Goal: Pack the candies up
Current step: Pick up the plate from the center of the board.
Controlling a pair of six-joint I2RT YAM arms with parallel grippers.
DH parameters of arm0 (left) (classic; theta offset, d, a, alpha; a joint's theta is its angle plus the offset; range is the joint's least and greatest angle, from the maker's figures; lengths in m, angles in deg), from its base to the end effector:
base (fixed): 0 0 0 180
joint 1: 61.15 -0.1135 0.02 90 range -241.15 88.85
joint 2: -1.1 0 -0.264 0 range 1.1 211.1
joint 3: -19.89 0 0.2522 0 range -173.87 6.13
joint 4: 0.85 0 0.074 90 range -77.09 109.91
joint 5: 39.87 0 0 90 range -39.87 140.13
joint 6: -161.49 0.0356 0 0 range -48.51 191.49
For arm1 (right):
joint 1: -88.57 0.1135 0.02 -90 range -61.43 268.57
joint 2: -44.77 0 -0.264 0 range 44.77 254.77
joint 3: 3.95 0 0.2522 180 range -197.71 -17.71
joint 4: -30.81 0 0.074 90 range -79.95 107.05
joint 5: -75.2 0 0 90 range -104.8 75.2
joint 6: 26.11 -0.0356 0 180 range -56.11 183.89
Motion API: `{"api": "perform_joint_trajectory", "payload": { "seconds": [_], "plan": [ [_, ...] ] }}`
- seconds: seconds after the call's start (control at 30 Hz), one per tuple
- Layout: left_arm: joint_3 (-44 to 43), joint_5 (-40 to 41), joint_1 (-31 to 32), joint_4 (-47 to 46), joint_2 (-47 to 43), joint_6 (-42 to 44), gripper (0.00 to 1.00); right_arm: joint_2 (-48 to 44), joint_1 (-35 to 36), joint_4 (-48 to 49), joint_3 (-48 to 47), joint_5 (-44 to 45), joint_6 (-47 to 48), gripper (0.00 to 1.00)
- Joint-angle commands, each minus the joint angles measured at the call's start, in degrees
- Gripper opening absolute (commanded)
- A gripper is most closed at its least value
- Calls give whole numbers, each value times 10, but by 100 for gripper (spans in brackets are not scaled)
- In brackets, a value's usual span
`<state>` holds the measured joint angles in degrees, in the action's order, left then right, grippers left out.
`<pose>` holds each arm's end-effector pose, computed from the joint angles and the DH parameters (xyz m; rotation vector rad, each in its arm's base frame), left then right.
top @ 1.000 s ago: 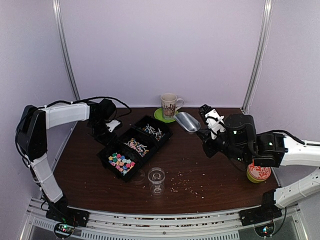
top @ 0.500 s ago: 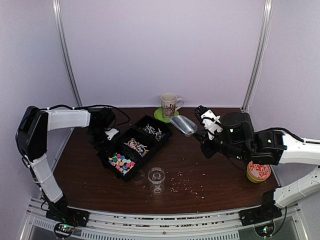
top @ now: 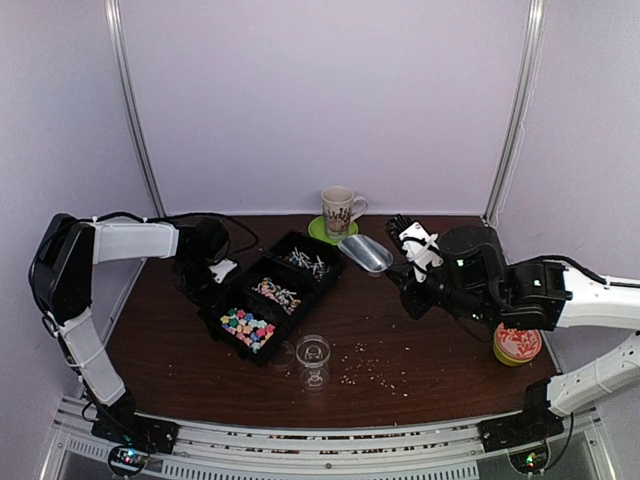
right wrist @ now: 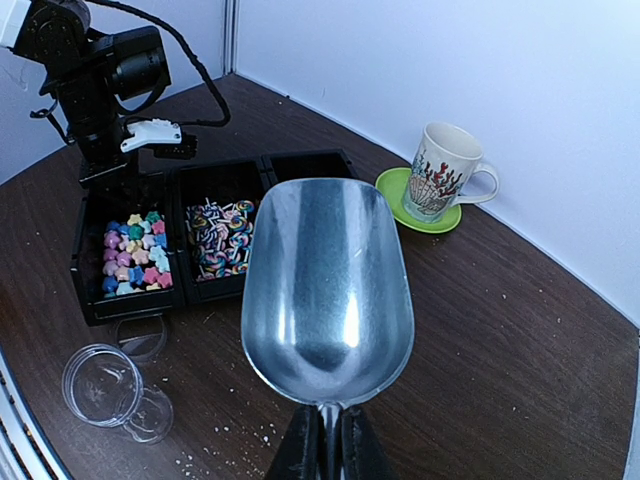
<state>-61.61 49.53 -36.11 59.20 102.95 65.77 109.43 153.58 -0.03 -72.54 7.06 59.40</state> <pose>0.2979 -0.1396 0.1761 0.5016 2.9392 -0.0815 0.1193 0.2247 0.3209 -0.8076 1.8574 0.3846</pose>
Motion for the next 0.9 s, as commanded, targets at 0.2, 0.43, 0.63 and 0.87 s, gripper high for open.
{"api": "perform_joint_trajectory", "payload": {
  "seconds": [0.2, 0.43, 0.63, 0.87],
  "plan": [
    [1, -37, -8, -23, -12, -13, 0, -6, 3, -19, -29, 2, -2, 0],
    [-22, -25, -9, -15, -29, -17, 0, 6, 4, -33, -56, 9, -1, 0],
    [-47, 10, -9, 3, -52, -31, 0, 44, 7, -75, -113, -10, 25, 0],
    [-72, 39, -9, 12, -69, -40, 0, 82, 19, -98, -160, -9, 39, 0]
  ]
}}
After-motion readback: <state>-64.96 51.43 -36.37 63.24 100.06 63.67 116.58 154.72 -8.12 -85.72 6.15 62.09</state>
